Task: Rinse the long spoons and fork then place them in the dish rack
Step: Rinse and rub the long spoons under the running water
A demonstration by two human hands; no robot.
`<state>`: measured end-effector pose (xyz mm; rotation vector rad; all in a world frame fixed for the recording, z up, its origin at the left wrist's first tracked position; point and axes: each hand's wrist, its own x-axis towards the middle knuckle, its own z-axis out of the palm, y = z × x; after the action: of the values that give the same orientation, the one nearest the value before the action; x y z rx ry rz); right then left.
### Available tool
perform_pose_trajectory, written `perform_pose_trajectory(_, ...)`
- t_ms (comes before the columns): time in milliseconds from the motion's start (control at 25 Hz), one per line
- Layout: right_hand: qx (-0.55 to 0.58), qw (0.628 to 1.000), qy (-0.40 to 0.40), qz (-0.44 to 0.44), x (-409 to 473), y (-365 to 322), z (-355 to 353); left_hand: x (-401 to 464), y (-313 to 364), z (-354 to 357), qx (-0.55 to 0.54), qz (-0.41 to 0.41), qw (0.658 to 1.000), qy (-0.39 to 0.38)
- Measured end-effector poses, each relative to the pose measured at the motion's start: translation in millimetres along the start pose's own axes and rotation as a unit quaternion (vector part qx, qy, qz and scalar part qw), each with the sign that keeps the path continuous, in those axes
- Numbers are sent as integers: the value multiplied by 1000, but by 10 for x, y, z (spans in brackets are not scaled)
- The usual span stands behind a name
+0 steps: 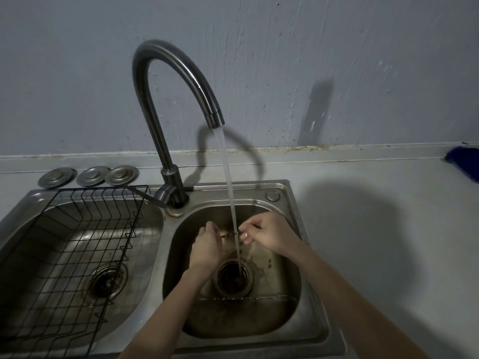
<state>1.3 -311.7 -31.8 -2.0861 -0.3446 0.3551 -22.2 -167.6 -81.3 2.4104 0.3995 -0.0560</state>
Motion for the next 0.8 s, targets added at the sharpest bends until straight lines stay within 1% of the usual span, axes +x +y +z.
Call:
perform_pose_trajectory(40,33,999,5,7,49,-49,18,3,4,-1,6,35,999,-7)
perform_pose_trajectory(120,60,998,31,5,128,-146,54,7,24,7,-12,62,998,-25)
perform_pose_trajectory(200,22,998,60,-21,171,-238,96,-5,33,7,-51,65,996,-25)
perform_pose_trajectory(280,-12,995,84,-52,193,-286,126,-24,39,3,-87,83,993,-8)
perform_pose_trajectory(400,-19,988,120,-97,213,-326,123,-37,82,2,-109,116,987,3)
perform_pose_trajectory(560,-29,980,136,-139,227,-329,108,-45,134,-10,-112,139,984,3)
perform_pose_trajectory(680,-15,984,132,-121,225,-232,162,-54,229,-78,-140,135,981,24)
perform_pose_trajectory(760,-10,986,125,-107,210,-210,182,-61,279,-115,-140,134,981,18)
perform_pose_trajectory(800,-2,985,126,-116,205,-234,174,-63,274,-118,-149,134,980,8)
